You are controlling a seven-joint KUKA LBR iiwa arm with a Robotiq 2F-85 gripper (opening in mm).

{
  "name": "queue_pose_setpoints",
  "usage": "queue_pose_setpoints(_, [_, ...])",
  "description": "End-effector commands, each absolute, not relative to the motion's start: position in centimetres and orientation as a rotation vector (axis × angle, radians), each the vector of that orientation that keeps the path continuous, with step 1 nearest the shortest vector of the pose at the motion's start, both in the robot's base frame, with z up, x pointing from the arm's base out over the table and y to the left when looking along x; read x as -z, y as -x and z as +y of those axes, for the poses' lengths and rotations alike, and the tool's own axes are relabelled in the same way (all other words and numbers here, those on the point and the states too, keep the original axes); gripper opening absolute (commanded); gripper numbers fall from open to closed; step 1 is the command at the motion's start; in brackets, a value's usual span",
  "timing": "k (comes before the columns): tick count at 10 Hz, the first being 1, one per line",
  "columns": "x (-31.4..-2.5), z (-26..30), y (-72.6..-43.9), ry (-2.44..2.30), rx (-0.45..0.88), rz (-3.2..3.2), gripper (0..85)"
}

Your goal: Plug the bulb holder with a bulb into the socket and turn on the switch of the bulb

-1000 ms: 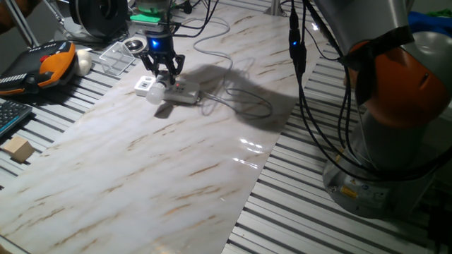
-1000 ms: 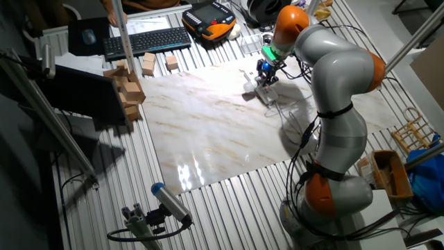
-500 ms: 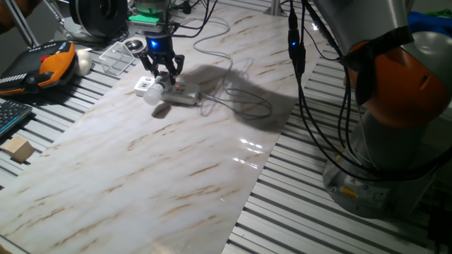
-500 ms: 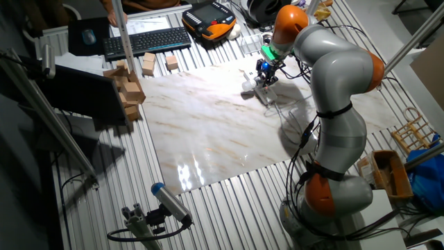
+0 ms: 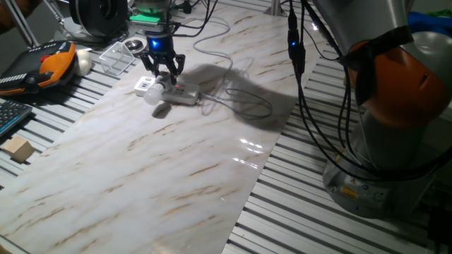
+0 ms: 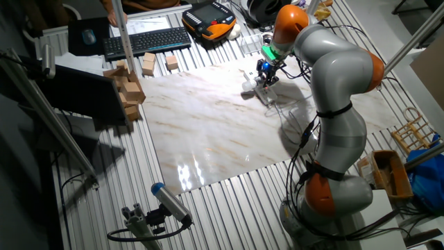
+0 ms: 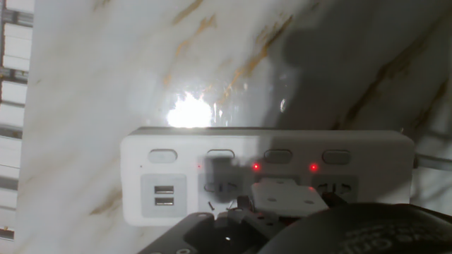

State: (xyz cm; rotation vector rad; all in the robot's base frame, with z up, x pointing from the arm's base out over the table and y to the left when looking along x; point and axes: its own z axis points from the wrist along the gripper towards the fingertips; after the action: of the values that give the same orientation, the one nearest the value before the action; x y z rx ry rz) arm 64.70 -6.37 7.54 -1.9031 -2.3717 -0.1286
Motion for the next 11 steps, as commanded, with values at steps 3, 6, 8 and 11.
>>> queue_pose_setpoints(3, [-7.82, -6.18, -64.21, 1.903, 0.108, -2.373, 51.0])
queue_pose_setpoints(6, [-7.82, -6.30, -63.92, 1.890, 0.099, -2.380, 51.0])
queue_pose_setpoints(8, [-7.59, -6.07, -63.93, 1.893, 0.098, -2.390, 51.0])
queue_pose_setpoints(11, [-7.17, -5.74, -64.01, 1.911, 0.094, -2.395, 51.0])
